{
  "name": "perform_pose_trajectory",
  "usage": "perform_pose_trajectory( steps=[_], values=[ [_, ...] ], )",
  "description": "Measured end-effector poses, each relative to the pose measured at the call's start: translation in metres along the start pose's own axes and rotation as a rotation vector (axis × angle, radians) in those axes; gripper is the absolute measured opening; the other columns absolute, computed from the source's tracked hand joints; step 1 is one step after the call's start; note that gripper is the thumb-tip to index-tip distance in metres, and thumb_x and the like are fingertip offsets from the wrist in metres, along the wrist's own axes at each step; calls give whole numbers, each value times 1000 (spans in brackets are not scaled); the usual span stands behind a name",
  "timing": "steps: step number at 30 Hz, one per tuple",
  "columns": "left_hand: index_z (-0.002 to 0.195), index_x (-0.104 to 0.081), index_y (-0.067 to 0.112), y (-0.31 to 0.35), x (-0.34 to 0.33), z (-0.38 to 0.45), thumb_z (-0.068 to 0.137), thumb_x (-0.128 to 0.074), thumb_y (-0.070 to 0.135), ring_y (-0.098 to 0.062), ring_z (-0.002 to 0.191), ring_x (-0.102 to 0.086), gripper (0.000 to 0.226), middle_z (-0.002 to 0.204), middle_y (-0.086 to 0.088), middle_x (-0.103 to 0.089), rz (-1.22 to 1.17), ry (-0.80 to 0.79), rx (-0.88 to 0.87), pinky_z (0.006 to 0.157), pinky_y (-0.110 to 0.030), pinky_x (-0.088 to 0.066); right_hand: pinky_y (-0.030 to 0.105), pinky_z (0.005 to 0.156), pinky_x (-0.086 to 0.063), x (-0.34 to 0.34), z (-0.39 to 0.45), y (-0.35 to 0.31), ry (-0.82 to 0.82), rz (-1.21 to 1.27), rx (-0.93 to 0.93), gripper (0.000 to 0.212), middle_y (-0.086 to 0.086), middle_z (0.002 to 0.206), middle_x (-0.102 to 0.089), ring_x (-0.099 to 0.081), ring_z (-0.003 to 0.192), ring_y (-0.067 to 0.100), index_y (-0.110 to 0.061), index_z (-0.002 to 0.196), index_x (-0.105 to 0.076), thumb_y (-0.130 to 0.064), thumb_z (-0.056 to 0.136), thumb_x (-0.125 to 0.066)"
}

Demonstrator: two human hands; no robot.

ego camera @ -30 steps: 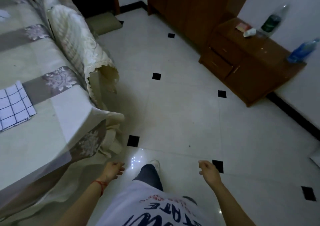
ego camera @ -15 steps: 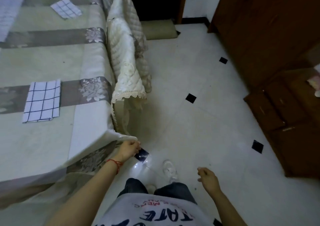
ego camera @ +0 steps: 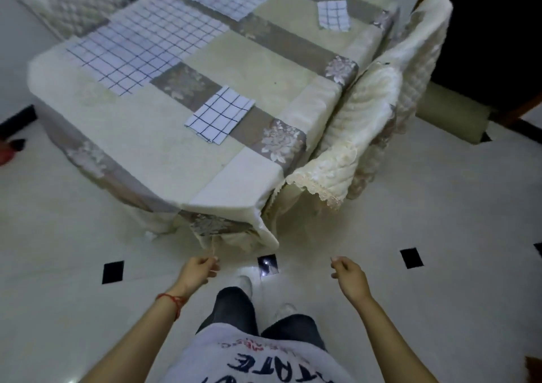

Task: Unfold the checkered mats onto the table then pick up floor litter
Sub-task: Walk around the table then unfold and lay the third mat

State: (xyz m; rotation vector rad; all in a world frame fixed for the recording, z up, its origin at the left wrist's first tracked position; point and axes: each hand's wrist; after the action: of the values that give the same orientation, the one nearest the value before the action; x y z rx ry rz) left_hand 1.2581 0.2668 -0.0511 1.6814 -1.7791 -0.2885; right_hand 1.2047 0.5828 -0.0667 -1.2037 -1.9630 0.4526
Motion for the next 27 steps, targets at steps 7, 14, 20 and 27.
perform_pose_trajectory(
  steps=[7,14,20,27],
  values=[
    [96,-63,4,9,39,0,92,-49,18,-28,89,-61,21,98,-16,-66,-98,134,-42,71,-30,-44,23,69,-42,-48,12,-89,-243,-70,182,18,5,86,-61,-62,95,29,-16,95,-61,-25,95,-46],
    [94,-63,12,85,83,16,93,-46,9,-11,72,-63,17,82,-1,-66,-172,137,-298,61,-12,-48,20,79,-47,-67,-3,-196,-462,17,371,20,1,91,-69,-63,81,8,-23,91,-66,-15,93,-48],
    [90,-65,21,161,116,74,90,-50,13,-3,73,-63,17,82,5,-68,-85,172,-457,70,-17,-48,19,72,-49,-89,56,-284,-220,151,443,25,-3,84,-66,-65,70,5,-28,82,-61,-9,92,-49],
    [121,-54,7,232,126,156,88,-51,17,-28,115,-50,34,123,-16,-55,163,432,-516,91,-29,-38,17,52,-46,-118,129,-324,-72,119,266,16,-1,66,-60,-55,59,12,-14,99,-63,-14,90,-50]
  ],
)
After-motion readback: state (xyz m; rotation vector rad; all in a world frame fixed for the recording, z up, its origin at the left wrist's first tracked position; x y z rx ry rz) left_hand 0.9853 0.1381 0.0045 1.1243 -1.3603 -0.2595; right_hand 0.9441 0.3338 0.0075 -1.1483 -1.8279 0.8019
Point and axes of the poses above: each hand's wrist, its own z-axis towards the middle knuckle, its own x-axis out of the back of the hand, y = z × x
